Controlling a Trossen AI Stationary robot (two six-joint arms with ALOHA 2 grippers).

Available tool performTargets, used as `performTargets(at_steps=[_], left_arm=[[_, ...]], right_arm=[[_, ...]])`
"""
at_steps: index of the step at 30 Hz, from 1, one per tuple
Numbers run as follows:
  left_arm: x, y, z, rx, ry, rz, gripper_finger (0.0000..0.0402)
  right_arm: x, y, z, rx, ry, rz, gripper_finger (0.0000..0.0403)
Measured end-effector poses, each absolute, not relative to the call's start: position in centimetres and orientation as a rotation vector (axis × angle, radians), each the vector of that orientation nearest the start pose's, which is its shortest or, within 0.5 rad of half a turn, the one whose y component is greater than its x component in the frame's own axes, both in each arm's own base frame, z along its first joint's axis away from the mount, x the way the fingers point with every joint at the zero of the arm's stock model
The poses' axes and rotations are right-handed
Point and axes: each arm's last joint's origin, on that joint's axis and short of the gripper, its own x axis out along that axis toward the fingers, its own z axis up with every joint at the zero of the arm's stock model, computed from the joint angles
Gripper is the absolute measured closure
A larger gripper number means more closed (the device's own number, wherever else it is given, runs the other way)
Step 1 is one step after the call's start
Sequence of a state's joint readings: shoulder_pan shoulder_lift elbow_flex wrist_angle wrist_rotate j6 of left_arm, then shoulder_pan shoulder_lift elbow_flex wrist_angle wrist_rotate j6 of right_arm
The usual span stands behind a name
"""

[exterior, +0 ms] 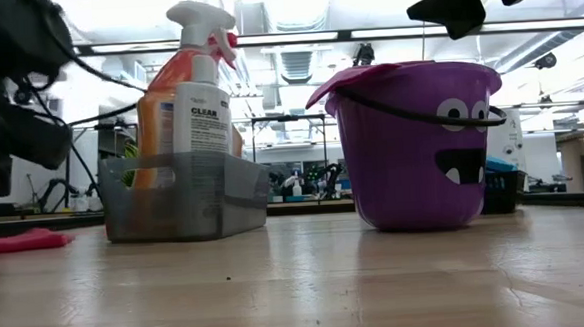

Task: Pick & Place Kitchen Items
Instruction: Put the red microfiber cloth into the purple bucket

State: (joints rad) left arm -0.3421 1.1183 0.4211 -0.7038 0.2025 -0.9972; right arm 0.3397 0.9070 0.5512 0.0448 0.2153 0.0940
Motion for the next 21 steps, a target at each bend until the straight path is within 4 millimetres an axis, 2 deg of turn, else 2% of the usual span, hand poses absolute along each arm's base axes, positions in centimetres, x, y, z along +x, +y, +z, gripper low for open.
performTargets(at_steps=[5, 16, 21], left_arm=[[14.1, -7.7, 13.7, -0.733, 1.430, 0.160, 0.0396], [12.3, -10.7, 13.4, -0.767, 1.545, 0.140, 0.0396], [12.8, -11.7, 14.3, -0.713, 1.461, 0.080, 0.0396]], right_arm=[[19.0, 6.1, 25.3, 0.009, 0.304, 0.109, 0.0064], [19.0, 6.1, 25.3, 0.023, 0.305, 0.108, 0.0064], [19.0, 6.1, 25.3, 0.021, 0.304, 0.109, 0.0064]])
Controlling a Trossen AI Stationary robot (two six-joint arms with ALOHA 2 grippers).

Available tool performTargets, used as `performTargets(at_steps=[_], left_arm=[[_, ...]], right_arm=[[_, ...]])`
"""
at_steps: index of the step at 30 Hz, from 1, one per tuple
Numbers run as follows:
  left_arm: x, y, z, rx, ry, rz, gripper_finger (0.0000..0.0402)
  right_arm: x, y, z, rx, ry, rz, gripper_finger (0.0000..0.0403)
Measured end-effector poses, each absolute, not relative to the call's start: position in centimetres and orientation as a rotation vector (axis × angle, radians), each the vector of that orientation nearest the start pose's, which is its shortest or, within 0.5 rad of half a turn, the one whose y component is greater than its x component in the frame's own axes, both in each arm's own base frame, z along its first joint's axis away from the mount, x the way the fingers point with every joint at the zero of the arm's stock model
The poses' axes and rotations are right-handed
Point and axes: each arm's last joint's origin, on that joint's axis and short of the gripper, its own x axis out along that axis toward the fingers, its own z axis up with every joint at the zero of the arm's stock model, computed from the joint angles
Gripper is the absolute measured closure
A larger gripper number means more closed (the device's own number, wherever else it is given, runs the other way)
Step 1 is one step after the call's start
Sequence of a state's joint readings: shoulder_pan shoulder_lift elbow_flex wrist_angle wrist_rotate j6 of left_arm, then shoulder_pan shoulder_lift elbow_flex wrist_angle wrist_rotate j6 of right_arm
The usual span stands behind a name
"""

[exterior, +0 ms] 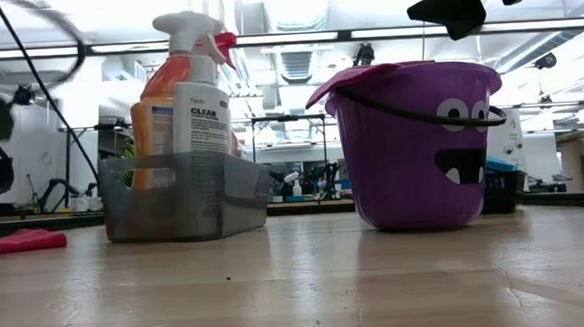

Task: Pick & Place Kitchen Items
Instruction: Put the red microfiber cloth into the purple bucket

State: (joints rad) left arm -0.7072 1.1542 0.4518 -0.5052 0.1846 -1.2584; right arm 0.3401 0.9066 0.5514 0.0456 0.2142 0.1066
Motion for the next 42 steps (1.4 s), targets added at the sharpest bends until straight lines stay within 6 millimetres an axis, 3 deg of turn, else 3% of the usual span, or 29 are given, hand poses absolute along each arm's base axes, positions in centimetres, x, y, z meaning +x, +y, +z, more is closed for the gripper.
performTargets(at_steps=[4, 8, 11, 16, 21, 31, 42], left_arm=[[13.6, -11.6, 15.8, -0.580, 1.304, 0.147, 0.0396], [13.3, -10.8, 16.4, -0.468, 1.252, 0.327, 0.0399], [12.5, -9.8, 15.9, -0.439, 1.255, 0.482, 0.0400], [11.6, -9.0, 14.0, -0.472, 1.258, 0.549, 0.0400], [11.9, -9.4, 12.8, -0.561, 1.233, 0.449, 0.0400], [13.5, -11.7, 13.7, -0.677, 1.173, 0.131, 0.0401], [15.9, -13.9, 10.9, -0.645, 1.192, 0.101, 0.0401]], right_arm=[[19.0, 6.1, 25.4, 0.023, 0.297, 0.109, 0.0064], [19.0, 6.1, 25.4, 0.023, 0.296, 0.109, 0.0064], [19.0, 6.1, 25.4, 0.022, 0.296, 0.109, 0.0064], [19.0, 6.1, 25.4, 0.022, 0.296, 0.109, 0.0064], [19.0, 6.1, 25.4, 0.022, 0.297, 0.108, 0.0064], [19.0, 6.1, 25.4, 0.025, 0.298, 0.108, 0.0064], [19.2, 6.4, 25.2, 0.042, 0.303, 0.124, 0.0064]])
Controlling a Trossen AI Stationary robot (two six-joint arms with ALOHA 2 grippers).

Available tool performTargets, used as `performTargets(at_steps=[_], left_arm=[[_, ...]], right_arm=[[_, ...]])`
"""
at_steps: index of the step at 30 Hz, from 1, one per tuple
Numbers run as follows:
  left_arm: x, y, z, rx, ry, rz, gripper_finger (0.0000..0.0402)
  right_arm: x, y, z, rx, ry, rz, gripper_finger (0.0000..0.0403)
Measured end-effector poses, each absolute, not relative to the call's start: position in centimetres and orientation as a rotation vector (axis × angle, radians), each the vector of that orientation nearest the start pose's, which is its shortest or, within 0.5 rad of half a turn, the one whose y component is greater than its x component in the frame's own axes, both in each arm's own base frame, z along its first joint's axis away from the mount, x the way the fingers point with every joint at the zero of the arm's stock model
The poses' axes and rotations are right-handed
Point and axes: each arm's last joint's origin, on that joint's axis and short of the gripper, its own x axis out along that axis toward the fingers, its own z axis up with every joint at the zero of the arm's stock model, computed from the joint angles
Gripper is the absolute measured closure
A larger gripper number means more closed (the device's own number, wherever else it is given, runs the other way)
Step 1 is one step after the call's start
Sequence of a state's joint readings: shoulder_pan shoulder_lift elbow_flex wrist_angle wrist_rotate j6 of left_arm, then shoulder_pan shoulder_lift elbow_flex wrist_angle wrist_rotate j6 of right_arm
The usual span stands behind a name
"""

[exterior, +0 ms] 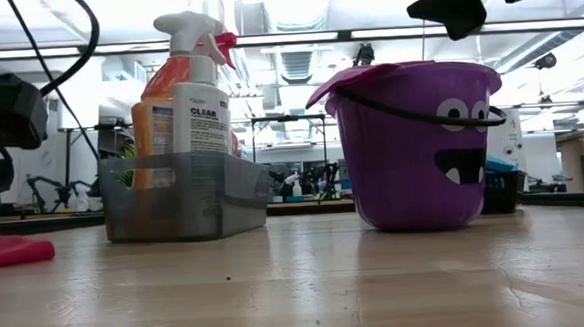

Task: Pick & Place Kitchen Items
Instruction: Put the red microfiber cloth into the purple bucket

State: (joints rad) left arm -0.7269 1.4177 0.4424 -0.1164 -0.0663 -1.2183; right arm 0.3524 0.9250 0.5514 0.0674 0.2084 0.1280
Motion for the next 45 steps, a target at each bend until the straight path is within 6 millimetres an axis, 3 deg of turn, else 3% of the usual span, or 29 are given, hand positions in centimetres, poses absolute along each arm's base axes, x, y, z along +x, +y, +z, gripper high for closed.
performTargets(at_steps=[4, 11, 20, 29, 39, 45], left_arm=[[17.2, -15.0, 11.4, -0.575, 1.202, 0.063, 0.0401], [19.6, -16.1, 13.9, -0.517, 1.093, 0.004, 0.0401], [20.4, -16.7, 13.5, -0.472, 1.191, -0.002, 0.0401], [21.0, -17.2, 17.5, -0.226, 1.208, 0.161, 0.0401], [19.3, -16.6, 15.6, -0.106, 1.223, 0.240, 0.0401], [18.3, -15.9, 14.0, -0.143, 1.247, 0.310, 0.0401]], right_arm=[[19.9, 6.7, 24.6, 0.037, 0.319, 0.126, 0.0064], [21.1, 7.3, 23.1, 0.021, 0.381, 0.122, 0.0064], [22.9, 9.5, 21.6, -0.010, 0.337, 0.193, 0.0064], [24.7, 11.8, 21.5, -0.052, 0.348, 0.245, 0.0064], [27.7, 17.6, 23.9, -0.235, 0.233, 0.299, 0.0064], [28.8, 20.2, 23.7, -0.395, 0.345, 0.186, 0.0064]])
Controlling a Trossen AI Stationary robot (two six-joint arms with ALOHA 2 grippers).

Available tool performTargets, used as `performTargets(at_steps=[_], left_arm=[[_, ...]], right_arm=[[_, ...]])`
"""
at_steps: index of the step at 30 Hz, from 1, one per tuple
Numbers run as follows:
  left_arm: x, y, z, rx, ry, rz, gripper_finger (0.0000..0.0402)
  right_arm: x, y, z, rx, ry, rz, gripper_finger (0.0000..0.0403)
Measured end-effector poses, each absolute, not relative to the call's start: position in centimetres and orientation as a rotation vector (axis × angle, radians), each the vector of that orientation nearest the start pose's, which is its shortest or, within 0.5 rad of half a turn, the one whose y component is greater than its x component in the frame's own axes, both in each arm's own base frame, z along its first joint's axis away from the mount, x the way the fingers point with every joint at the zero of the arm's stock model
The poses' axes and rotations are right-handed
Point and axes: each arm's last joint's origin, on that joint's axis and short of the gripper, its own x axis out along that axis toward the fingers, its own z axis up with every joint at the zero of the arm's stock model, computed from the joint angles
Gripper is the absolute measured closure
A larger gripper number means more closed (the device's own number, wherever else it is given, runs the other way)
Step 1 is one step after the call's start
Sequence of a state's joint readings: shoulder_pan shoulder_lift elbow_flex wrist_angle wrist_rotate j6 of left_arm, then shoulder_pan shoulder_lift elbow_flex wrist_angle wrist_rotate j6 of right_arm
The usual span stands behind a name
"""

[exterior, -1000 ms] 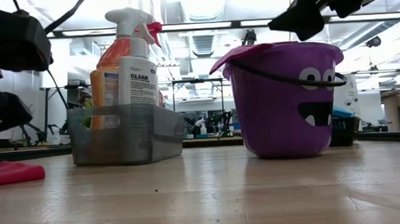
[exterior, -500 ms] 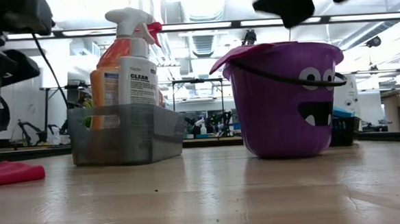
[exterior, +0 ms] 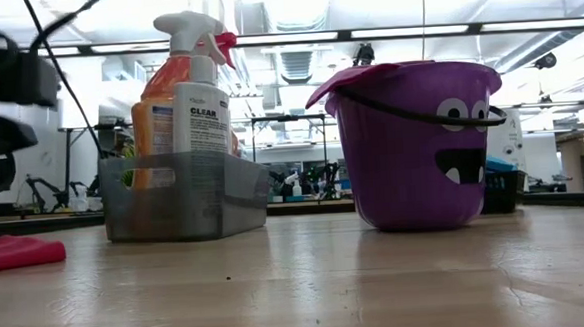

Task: Pick & Place Kitchen Items
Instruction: Put the red microfiber cloth into the purple bucket

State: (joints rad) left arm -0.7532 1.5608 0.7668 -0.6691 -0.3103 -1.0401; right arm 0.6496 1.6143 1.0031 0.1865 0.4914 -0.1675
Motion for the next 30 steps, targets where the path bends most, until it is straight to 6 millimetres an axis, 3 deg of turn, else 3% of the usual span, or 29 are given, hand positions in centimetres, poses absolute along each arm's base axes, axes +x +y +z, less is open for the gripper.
performTargets(at_steps=[5, 8, 11, 19, 30], left_arm=[[18.2, -15.9, 12.6, -0.230, 1.203, 0.259, 0.0401], [18.5, -16.1, 12.1, -0.269, 1.150, 0.224, 0.0401], [19.1, -16.4, 11.6, -0.265, 1.122, 0.222, 0.0401], [22.6, -17.4, 10.9, -0.239, 1.045, 0.153, 0.0401], [28.7, -15.9, 11.3, -0.091, 0.957, 0.119, 0.0401]], right_arm=[[29.5, 21.0, 23.0, -0.432, 0.471, 0.149, 0.0067], [29.7, 21.2, 22.4, -0.448, 0.536, 0.143, 0.0093], [29.9, 21.3, 21.9, -0.472, 0.594, 0.140, 0.0152], [30.4, 21.7, 20.6, -0.517, 0.649, 0.167, 0.0366], [31.0, 21.9, 18.6, -0.505, 0.705, 0.232, 0.0383]])
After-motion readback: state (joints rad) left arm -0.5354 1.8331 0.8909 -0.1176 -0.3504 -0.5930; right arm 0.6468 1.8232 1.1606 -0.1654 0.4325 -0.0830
